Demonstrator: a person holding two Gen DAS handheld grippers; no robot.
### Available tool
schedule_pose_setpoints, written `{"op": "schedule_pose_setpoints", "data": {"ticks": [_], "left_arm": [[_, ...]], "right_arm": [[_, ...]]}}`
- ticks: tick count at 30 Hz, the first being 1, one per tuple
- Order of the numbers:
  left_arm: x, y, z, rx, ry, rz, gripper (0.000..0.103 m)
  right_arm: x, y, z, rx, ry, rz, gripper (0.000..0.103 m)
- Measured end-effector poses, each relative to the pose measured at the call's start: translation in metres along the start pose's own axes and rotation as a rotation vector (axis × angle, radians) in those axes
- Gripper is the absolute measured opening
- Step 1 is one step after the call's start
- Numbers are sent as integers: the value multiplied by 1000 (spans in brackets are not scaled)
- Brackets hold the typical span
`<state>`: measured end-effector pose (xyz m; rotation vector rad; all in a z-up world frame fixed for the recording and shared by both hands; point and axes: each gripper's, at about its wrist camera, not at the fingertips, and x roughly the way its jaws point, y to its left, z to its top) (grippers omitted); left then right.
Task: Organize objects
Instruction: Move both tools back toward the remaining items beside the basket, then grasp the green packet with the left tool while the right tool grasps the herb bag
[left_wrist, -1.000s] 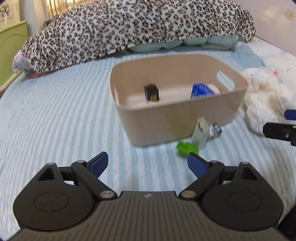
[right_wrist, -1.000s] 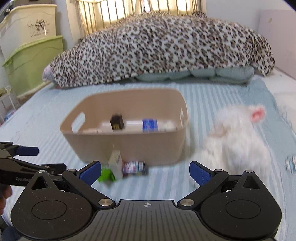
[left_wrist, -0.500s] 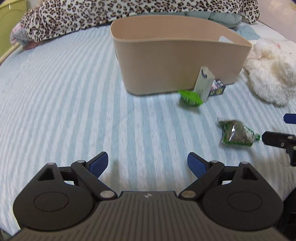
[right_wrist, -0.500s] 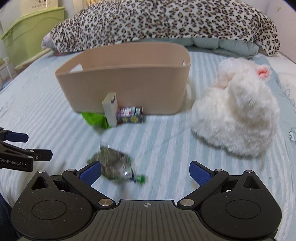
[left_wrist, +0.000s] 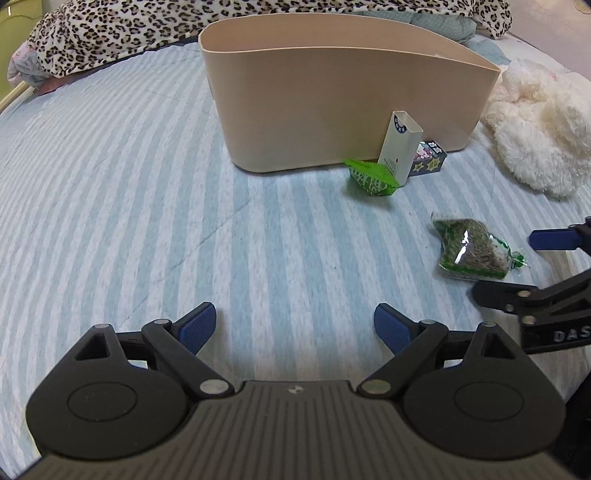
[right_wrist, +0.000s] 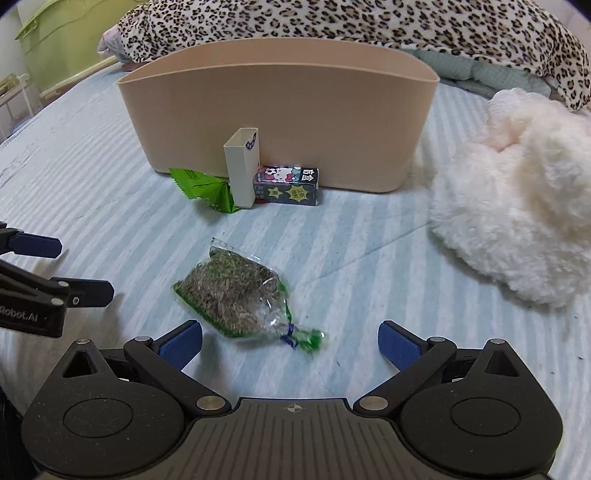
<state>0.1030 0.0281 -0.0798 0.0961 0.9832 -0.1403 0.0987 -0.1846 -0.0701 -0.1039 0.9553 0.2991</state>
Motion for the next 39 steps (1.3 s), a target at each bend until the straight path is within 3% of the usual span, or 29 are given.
{"op": "schedule_pose_setpoints", "data": {"ticks": [8, 14, 23, 29, 32, 37, 39], "left_arm": [[12, -7, 13, -11, -27, -44, 93], [24, -23, 29, 17, -55, -38, 93], [46, -39, 52, 25, -117, -30, 93], [51, -41, 64, 49, -201, -25, 92], [51, -41, 68, 110, -229, -63, 84], [56, -43, 68, 161, -178, -120, 50], [58, -44, 66, 162, -162, -125, 46]], "right_arm": [[16, -10, 12, 21, -29, -33, 103], [26, -23, 19, 57, -62, -52, 102], [34, -35, 25, 61, -97, -63, 87], [36, -40, 28, 52, -103, -57, 78], [36, -42, 32, 51, -104, -50, 68], [36, -42, 34, 57, -110, -46, 61], [35, -43, 33, 63, -114, -42, 58]]}}
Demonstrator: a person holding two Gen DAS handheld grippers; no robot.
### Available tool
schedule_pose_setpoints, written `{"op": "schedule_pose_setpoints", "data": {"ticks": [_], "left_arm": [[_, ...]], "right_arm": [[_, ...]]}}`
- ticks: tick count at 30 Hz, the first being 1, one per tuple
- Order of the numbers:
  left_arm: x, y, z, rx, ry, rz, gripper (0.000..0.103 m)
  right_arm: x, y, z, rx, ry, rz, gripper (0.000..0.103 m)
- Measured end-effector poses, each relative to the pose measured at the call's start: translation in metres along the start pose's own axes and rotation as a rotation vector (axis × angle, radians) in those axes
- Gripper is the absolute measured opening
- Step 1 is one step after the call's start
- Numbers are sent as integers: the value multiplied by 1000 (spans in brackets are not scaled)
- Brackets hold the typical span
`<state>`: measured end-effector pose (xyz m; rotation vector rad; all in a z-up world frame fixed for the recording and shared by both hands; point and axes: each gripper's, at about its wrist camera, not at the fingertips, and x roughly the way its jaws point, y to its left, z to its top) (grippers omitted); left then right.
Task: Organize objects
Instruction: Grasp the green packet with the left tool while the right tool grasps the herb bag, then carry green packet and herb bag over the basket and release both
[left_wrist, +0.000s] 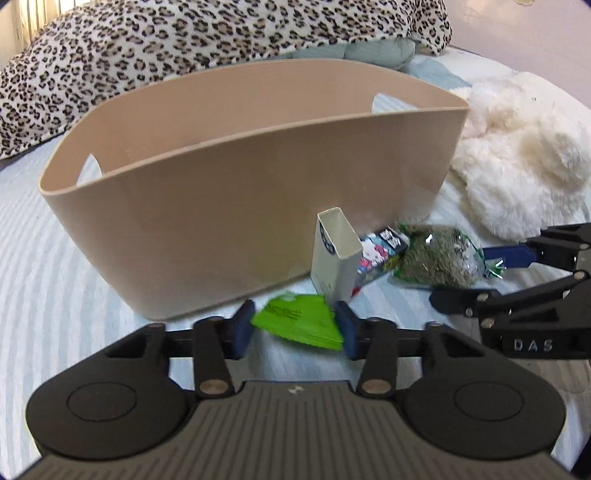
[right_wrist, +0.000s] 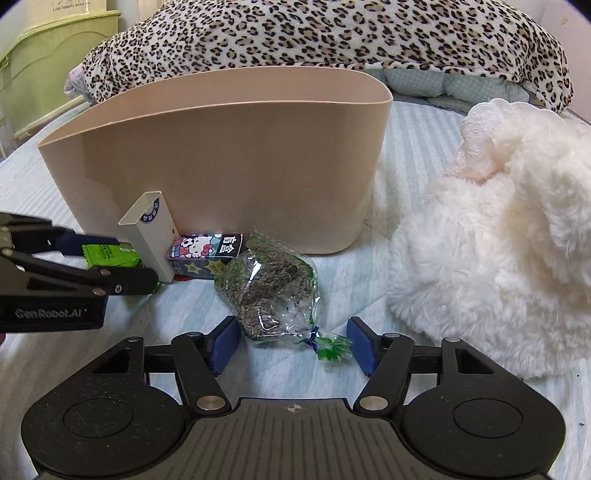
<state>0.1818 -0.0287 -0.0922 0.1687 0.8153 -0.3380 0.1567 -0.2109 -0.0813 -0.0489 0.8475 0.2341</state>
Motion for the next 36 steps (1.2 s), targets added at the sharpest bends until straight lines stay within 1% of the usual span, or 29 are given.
{"op": "schedule_pose_setpoints", "data": {"ticks": [8, 14, 19, 23, 26, 32, 36], "left_arm": [[-7, 0, 3, -4, -5, -20, 45], [-25, 3, -2, -6, -13, -27, 45], [-45, 7, -9, -20, -40, -10, 45], [-65, 12, -7, -19, -86, 10, 45], [-80, 15, 1, -19, -127, 28, 44], [-110, 20, 26, -17, -218, 58, 45], [-122, 20, 47, -4, -272, 81, 45]], "right_arm": [[-9, 1, -2, -5, -2, 5, 51], [-24, 5, -5, -4, -29, 12, 51], [-41, 7, -4, -1, -64, 8, 51], [-57, 7, 1, 3, -100, 12, 51], [-71, 6, 10, -2, -140, 8, 51], [-93, 4, 34, -15, -230, 7, 51], [-101, 4, 54, -34, -284, 4, 51]]}}
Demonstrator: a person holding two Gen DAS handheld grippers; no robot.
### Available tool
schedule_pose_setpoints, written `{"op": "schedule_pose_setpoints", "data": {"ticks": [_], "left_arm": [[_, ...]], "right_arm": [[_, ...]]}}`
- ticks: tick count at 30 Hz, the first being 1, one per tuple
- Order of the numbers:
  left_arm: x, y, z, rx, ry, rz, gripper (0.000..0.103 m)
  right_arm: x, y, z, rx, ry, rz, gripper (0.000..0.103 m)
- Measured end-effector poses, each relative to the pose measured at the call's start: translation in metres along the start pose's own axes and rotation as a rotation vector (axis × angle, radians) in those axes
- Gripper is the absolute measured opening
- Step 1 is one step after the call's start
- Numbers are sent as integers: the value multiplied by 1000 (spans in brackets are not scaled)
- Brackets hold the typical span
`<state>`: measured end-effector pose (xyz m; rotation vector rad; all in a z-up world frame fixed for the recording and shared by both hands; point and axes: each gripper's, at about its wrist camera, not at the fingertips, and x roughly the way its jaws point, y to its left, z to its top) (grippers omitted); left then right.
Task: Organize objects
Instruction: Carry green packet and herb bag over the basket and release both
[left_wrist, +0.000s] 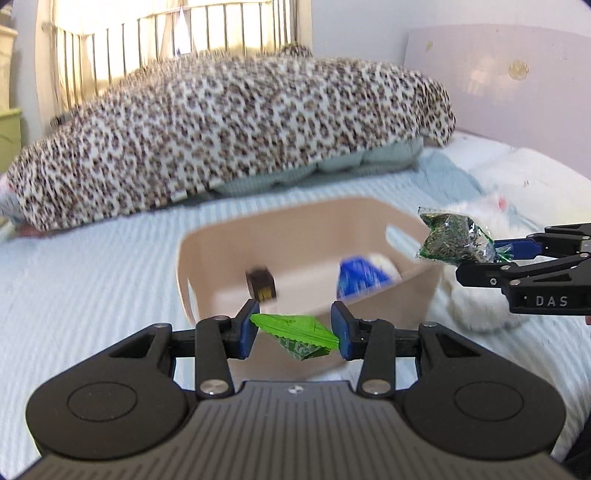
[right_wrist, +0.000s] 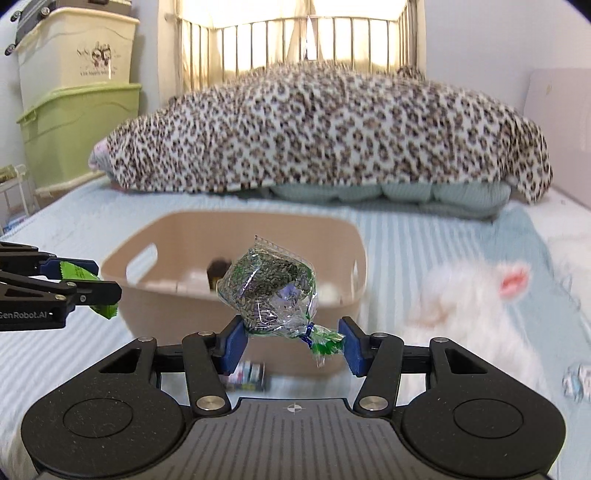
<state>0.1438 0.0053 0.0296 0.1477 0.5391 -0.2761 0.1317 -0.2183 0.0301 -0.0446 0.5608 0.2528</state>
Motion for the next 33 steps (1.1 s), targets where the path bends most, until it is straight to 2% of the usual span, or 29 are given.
{"op": "schedule_pose_setpoints", "data": {"ticks": [7, 13, 16, 21, 25, 28, 29, 30, 31, 33], "left_arm": [[25, 8, 33, -16, -34, 80, 45], [65, 17, 50, -25, 1, 165, 45], [80, 18, 49, -16, 28, 201, 45], [112, 17, 34, 64, 86, 274, 45], [131, 26, 19, 24, 174, 276, 45], [136, 29, 9, 11, 222, 280, 46], [135, 31, 8, 10, 225, 281, 46], [133, 31, 7, 8, 223, 275, 47], [129, 32, 8, 3, 221, 265, 56], [120, 31, 8, -5, 204, 249, 73]], "right_arm": [[17, -7, 38, 15, -72, 1, 51], [52, -9, 54, 26, -55, 3, 51], [70, -7, 55, 11, -34, -5, 51], [101, -5, 47, 24, 43, -6, 51], [119, -3, 38, 22, 118, 15, 51], [121, -1, 31, 13, 142, 18, 52], [119, -2, 30, 14, 144, 19, 61], [117, -2, 29, 16, 140, 15, 64], [113, -3, 29, 16, 131, 14, 64], [105, -3, 30, 6, 116, 11, 73]]}}
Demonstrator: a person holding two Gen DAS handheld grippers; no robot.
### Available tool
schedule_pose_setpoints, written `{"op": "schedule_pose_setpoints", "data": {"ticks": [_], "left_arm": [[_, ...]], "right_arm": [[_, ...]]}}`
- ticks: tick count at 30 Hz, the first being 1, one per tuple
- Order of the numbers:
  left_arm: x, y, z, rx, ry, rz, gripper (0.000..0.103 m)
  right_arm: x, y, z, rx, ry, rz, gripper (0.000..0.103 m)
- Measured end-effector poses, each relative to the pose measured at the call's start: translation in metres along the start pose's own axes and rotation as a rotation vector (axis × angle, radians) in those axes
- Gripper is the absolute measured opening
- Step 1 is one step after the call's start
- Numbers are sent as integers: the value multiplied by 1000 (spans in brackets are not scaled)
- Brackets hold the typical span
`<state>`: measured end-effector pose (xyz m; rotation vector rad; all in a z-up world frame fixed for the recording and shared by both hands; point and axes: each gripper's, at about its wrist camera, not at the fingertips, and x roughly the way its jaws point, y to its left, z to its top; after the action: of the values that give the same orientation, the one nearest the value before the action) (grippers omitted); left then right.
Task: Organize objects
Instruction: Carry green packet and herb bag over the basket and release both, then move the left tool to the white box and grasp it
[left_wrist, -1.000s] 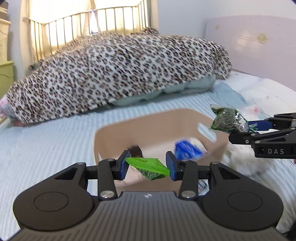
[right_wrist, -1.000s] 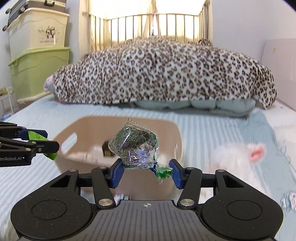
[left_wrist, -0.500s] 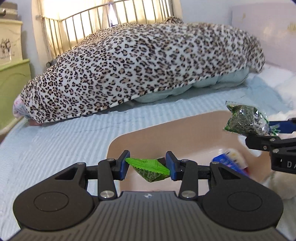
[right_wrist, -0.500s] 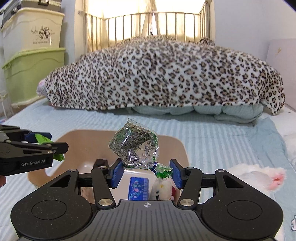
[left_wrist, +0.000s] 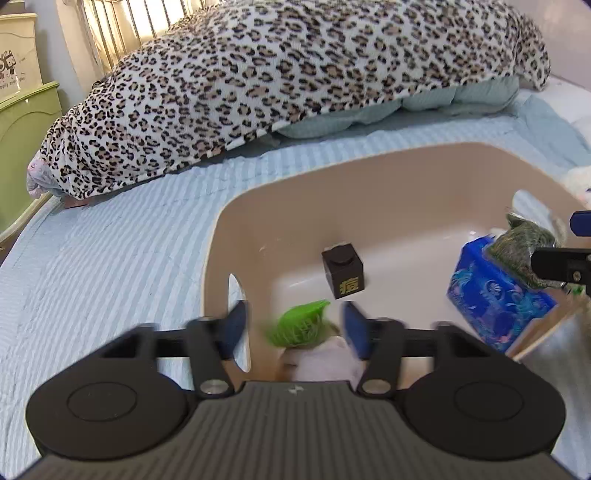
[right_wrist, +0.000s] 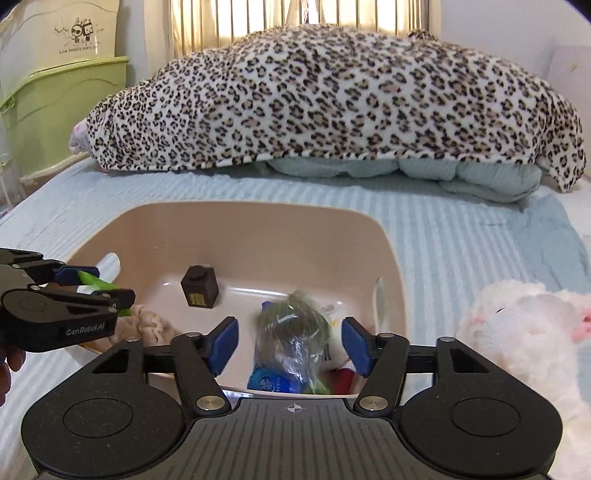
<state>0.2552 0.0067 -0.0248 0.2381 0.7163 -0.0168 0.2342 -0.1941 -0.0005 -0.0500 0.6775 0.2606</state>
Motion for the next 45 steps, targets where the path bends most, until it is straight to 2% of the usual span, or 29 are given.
{"op": "schedule_pose_setpoints", "data": {"ticks": [1, 4, 6, 8, 14, 18, 31, 38, 45], "left_arm": [[-5, -1, 0, -4, -10, -5, 80], [-21, -2, -1, -4, -34, -18, 85], [-33, -3, -4, 3, -46, -26, 87], [-44, -2, -7, 12, -61, -39, 87], [-70, 0, -21, 13, -87, -51, 91], [-77, 0, -33, -11, -69, -68, 93], [-45, -34, -65, -7, 44, -127, 93], [-30, -60, -65, -12, 68, -169, 93], [-22, -71, -61, -74, 84, -205, 93]], "right_arm": [[-4, 0, 1, -6, -8, 0, 77], [-20, 0, -1, -24, -29, -6, 88], [-29, 0, -3, -28, -37, -8, 99], [-39, 0, -6, -28, -47, -12, 103], [-62, -2, -29, -63, -11, -24, 103], [-62, -5, -47, -56, 38, -35, 103], [-35, -23, -91, 35, 173, -51, 103], [-26, -24, -94, 28, 186, -53, 103], [-21, -24, -95, 26, 188, -50, 103]]}}
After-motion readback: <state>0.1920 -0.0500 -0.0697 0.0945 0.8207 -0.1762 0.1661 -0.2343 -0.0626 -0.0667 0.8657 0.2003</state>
